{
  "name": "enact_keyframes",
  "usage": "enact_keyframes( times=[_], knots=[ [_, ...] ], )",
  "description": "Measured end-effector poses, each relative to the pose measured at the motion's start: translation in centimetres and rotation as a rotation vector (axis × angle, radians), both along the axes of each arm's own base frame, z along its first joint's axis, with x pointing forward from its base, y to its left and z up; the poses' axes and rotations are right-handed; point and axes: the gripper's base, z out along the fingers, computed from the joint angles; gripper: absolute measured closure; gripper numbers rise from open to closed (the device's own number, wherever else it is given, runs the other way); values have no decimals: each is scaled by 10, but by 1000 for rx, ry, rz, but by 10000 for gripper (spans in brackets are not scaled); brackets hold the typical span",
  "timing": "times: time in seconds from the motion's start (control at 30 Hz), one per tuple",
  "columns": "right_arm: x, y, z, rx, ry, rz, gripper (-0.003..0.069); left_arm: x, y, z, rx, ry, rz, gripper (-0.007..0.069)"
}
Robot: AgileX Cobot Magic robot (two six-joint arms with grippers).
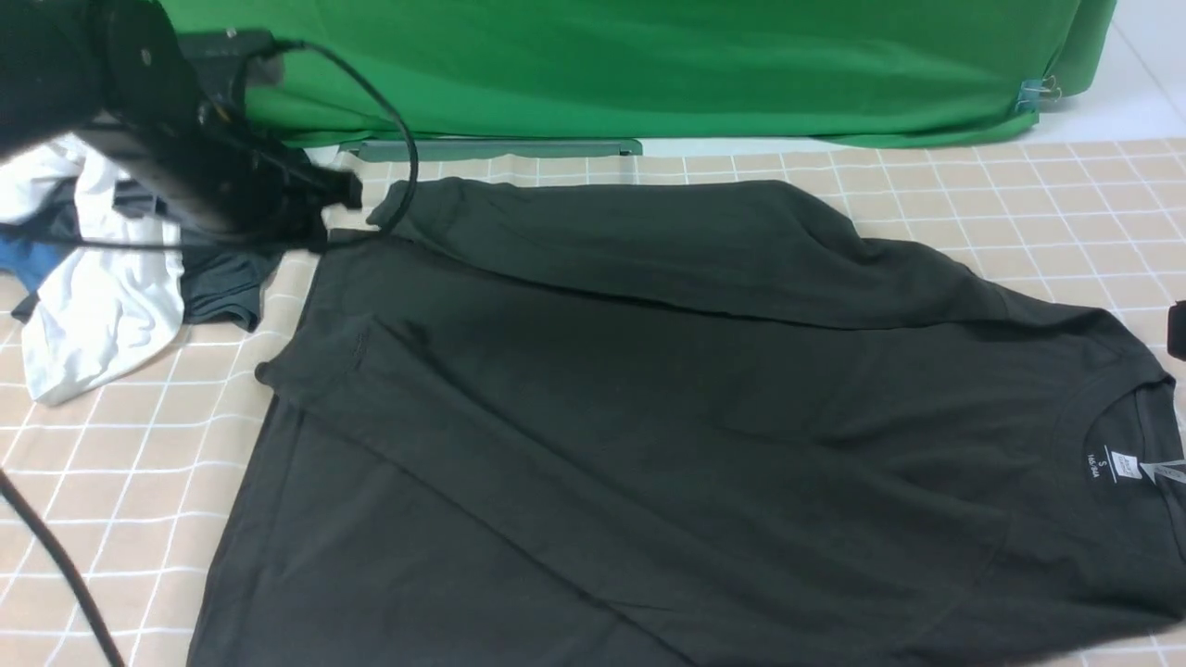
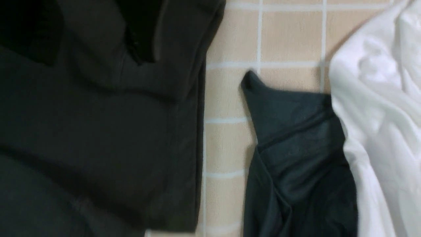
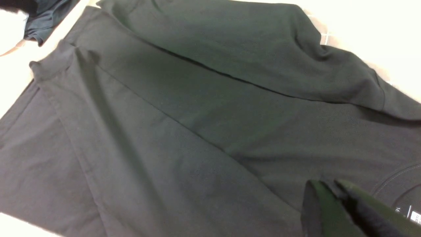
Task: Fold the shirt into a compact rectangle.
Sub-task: 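Fold the left side of the black T-shirt inward over its body, then grab the top left corner of the dark shirt with the left gripper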
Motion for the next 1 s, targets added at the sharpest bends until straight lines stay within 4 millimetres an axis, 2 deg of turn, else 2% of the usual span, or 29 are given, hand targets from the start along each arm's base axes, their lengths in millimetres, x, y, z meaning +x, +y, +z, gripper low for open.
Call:
enact_keyframes(
  times=[0.07,0.17,0.27,0.3,0.37,0.5,0.73,0.83,0.93,0.97,1.0],
  knots=[
    [0,0,0,0,2,1,588,14,-1,5,-8,-35,6,181],
    [0,0,0,0,2,1,588,37,-4,0,-13,-56,9,151],
    [0,0,0,1,3,0,588,68,-8,-21,-29,-47,15,151],
    [0,0,0,1,3,0,588,70,-8,-22,-29,-45,15,151],
    [0,0,0,1,3,0,588,90,-11,-44,-39,-27,19,151],
    [0,0,0,1,3,0,588,112,-14,-77,-43,12,25,151],
    [0,0,0,3,-1,-3,588,124,-17,-102,-89,22,44,160],
    [0,0,0,3,-3,-4,588,125,-19,-107,-114,27,54,221],
    [0,0,1,3,-6,-5,588,125,-20,-105,-136,23,60,403],
    [1,0,1,3,-7,-6,588,125,-20,-105,-135,23,58,417],
    [1,0,1,3,-7,-6,588,125,-20,-101,-133,18,45,540]
  ],
)
